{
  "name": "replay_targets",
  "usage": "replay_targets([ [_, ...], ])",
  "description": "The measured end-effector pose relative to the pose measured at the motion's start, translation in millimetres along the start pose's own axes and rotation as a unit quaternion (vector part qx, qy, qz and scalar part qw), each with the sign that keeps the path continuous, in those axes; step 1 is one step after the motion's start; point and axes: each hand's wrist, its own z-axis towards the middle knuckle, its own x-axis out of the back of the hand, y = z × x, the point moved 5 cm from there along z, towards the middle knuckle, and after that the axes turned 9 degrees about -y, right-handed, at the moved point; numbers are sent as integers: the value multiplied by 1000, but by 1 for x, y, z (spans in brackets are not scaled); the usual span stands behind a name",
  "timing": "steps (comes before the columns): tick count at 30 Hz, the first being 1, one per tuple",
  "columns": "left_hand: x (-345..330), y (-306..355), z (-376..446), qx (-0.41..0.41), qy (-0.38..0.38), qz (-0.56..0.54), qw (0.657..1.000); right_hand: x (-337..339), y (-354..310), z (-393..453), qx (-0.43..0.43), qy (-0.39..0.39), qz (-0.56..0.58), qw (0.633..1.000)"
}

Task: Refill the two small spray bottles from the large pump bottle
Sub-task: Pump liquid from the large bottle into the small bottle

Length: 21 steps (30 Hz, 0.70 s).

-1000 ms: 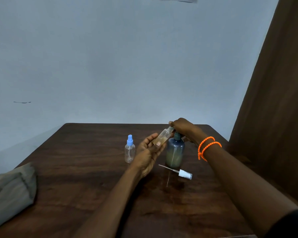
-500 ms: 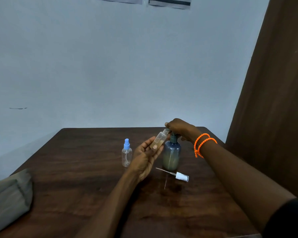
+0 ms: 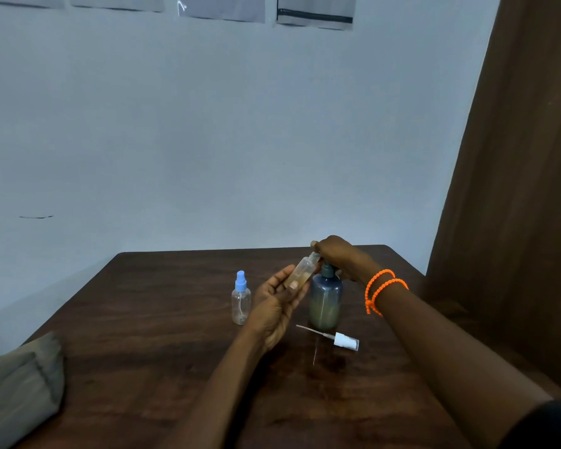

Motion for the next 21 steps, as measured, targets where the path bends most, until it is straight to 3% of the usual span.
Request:
replay_targets([
  [7, 1, -1, -1, -2, 5, -14, 1000, 6, -7, -2, -24, -17, -80, 996],
  [11, 4, 0, 2, -4, 8, 2, 1000, -4, 2, 0, -12, -9, 18, 1000],
  [17, 2, -2, 0, -4, 3, -15, 1000, 5, -2, -1, -35, -14, -56, 998],
  [21, 3, 0, 2, -8, 2, 1, 1000, -1, 3, 3, -15, -8, 15, 1000],
])
